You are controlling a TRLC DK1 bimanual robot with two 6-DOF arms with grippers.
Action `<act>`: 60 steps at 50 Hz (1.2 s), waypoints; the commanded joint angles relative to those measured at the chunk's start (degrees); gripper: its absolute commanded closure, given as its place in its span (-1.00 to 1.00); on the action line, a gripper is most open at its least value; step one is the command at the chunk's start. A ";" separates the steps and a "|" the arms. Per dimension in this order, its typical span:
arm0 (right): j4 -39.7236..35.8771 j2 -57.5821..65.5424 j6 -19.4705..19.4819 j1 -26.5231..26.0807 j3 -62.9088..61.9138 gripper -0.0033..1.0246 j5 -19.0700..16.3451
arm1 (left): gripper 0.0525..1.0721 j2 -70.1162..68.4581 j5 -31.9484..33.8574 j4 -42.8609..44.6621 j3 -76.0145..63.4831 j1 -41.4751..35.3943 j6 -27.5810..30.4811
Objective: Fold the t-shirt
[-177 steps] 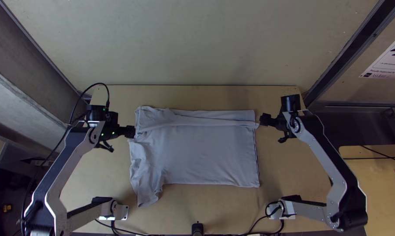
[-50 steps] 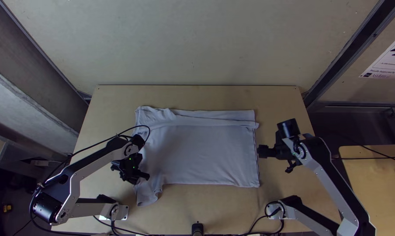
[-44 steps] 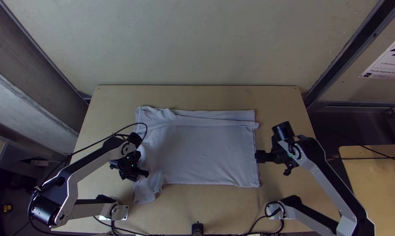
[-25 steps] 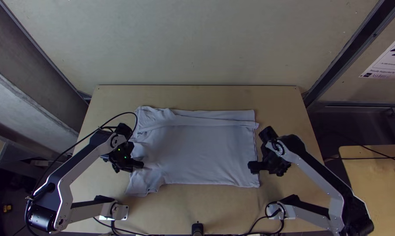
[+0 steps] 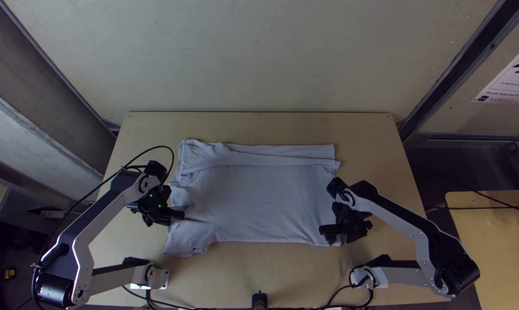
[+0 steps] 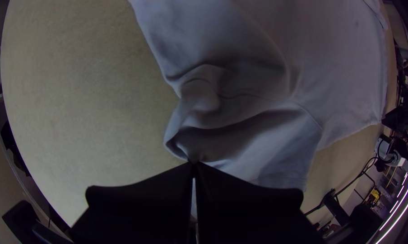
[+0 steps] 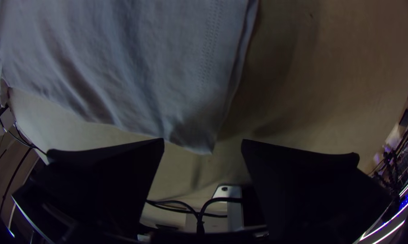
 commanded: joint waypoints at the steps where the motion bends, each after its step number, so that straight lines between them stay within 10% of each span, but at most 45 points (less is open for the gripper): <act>1: 1.50 0.60 -0.98 0.40 -2.20 -0.09 -0.53 | 0.94 -1.38 -0.23 -1.50 -0.18 0.46 1.05; 11: 2.47 1.91 -0.98 0.66 -2.29 -0.06 -0.88 | 0.94 -1.64 -0.15 -1.23 -0.88 0.63 0.96; 20: 3.79 0.68 -2.91 3.39 -1.50 0.95 -0.88 | 0.94 -1.91 -0.23 -1.23 -1.06 0.63 0.96; 60: 3.00 -6.08 -3.79 -5.40 7.20 0.94 3.69 | 0.94 -6.83 2.75 -4.92 3.60 16.19 10.80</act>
